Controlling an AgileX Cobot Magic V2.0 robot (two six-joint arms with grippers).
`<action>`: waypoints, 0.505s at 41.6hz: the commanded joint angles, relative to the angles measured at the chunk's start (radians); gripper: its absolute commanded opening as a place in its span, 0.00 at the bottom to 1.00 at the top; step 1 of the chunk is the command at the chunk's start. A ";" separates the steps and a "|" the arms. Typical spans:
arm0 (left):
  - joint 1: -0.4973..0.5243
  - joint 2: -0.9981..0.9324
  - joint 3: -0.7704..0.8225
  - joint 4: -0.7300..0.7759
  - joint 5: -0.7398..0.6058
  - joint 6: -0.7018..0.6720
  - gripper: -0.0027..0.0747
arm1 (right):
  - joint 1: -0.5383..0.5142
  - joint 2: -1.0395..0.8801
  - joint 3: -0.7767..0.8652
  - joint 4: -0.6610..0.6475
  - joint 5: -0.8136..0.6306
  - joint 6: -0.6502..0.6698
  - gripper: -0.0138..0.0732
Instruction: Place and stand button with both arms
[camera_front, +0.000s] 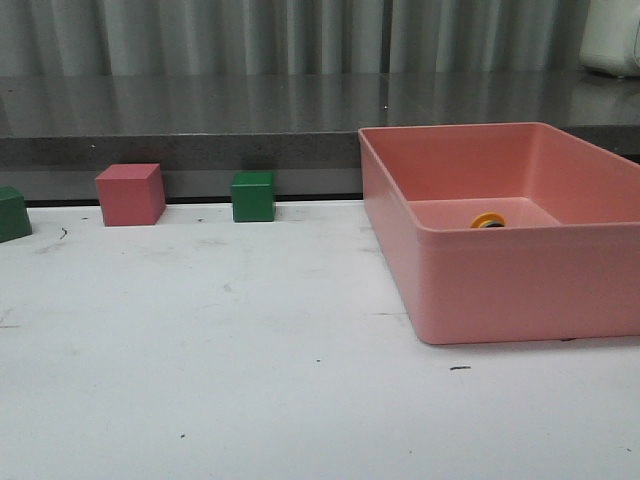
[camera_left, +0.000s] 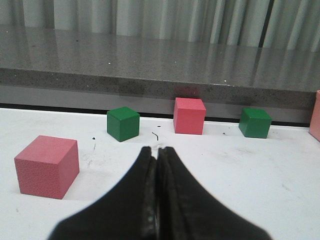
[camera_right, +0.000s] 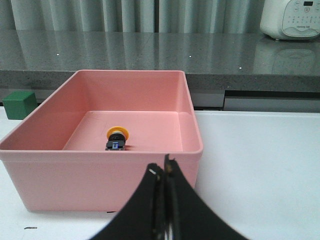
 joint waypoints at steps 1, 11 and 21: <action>-0.010 -0.023 0.016 0.004 -0.092 -0.007 0.01 | -0.001 -0.018 -0.004 0.000 -0.095 -0.009 0.08; -0.010 -0.023 0.013 0.004 -0.188 -0.007 0.01 | -0.001 -0.018 -0.037 0.000 -0.151 -0.009 0.08; -0.010 -0.004 -0.217 0.002 -0.121 -0.007 0.01 | -0.001 0.015 -0.324 -0.024 0.055 -0.009 0.08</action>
